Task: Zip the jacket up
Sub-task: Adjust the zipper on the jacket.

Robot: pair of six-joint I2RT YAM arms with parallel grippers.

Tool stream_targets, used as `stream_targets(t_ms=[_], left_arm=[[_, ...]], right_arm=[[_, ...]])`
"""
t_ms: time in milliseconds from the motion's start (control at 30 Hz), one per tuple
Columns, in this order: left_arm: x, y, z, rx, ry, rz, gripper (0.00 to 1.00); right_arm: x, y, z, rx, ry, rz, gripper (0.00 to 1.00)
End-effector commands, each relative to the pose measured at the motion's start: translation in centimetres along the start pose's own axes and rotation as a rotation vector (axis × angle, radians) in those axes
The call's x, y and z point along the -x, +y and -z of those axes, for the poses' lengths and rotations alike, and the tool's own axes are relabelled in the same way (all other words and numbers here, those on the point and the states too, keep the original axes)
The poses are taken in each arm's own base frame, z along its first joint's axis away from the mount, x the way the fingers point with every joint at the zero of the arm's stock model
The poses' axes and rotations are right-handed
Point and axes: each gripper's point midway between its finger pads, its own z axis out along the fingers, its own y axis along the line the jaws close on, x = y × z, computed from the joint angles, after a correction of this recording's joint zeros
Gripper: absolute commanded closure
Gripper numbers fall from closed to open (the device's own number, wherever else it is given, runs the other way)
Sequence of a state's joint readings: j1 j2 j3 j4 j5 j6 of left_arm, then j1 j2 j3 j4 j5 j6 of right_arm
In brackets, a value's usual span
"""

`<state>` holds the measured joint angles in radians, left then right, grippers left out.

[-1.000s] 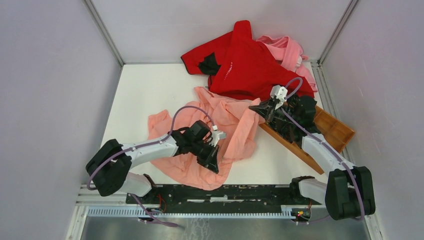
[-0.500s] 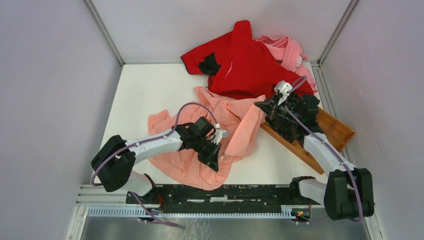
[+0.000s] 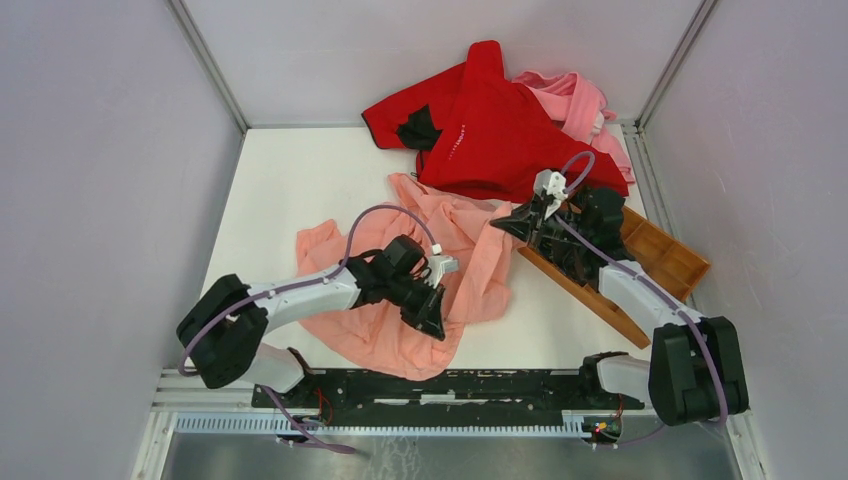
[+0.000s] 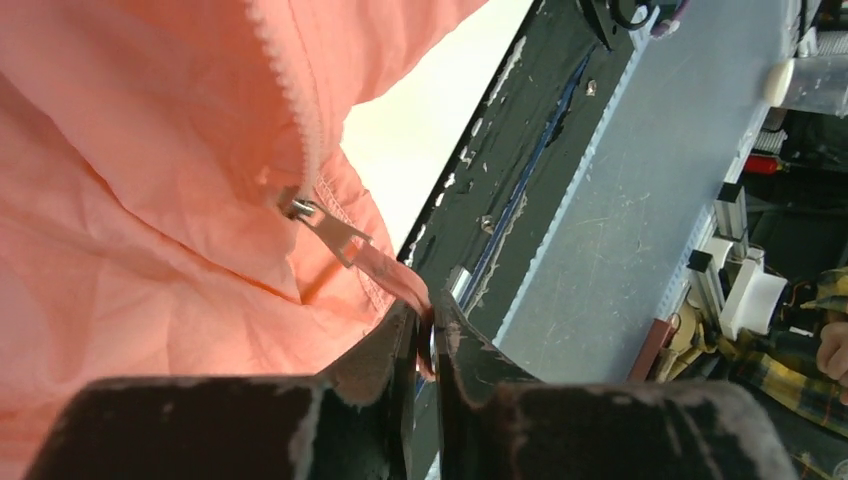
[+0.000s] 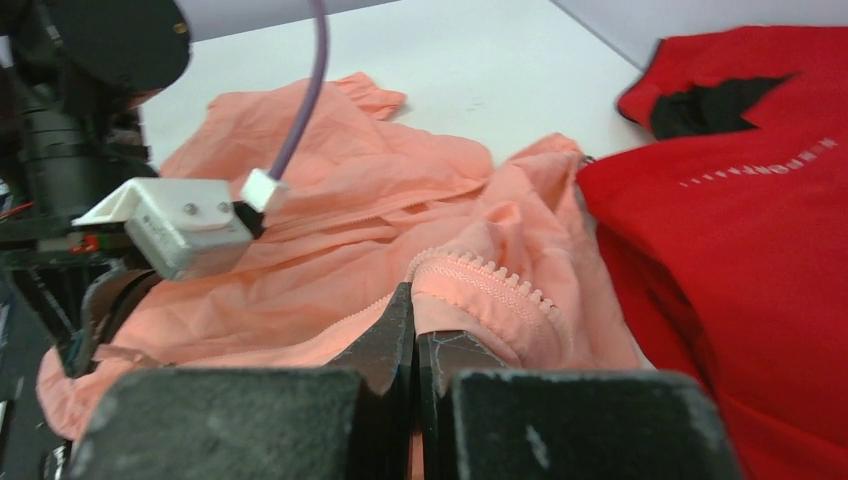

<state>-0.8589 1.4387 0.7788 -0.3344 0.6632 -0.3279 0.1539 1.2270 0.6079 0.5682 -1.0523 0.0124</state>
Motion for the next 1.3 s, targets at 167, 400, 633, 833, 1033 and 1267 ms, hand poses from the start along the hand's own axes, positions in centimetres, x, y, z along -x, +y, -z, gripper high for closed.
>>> stream_targets(t_ms=[167,400,633,833,1033,1267], left_arm=[[5.8,-2.7,4.9,0.03,-0.45,-0.25,0.48],[10.6,-3.4,10.9,0.154,-0.873,-0.43,0.06],[14.1,-4.4,10.8,0.08,-0.99,-0.501,0.0],[16.1,-2.7,8.9,0.07,-0.972,-0.475,0.0],[17.0,-1.4,7.7,-0.018,-0.911,-0.497,0.01],[17.3,-1.5,5.1,-0.21,-0.803,-0.483,0.14]], right_arm=[[0.4,4.0,-0.9,0.28,0.019,0.185,1.0],[1.8,4.9,-0.8,0.403,0.034,0.296,0.99],[2.8,5.2,-1.1,0.474,0.052,0.327,0.98],[2.7,5.7,-1.6,0.494,0.056,0.334,0.97],[2.6,5.8,-2.0,0.495,0.07,0.331,0.96],[2.7,5.7,-2.5,0.5,0.078,0.331,0.96]])
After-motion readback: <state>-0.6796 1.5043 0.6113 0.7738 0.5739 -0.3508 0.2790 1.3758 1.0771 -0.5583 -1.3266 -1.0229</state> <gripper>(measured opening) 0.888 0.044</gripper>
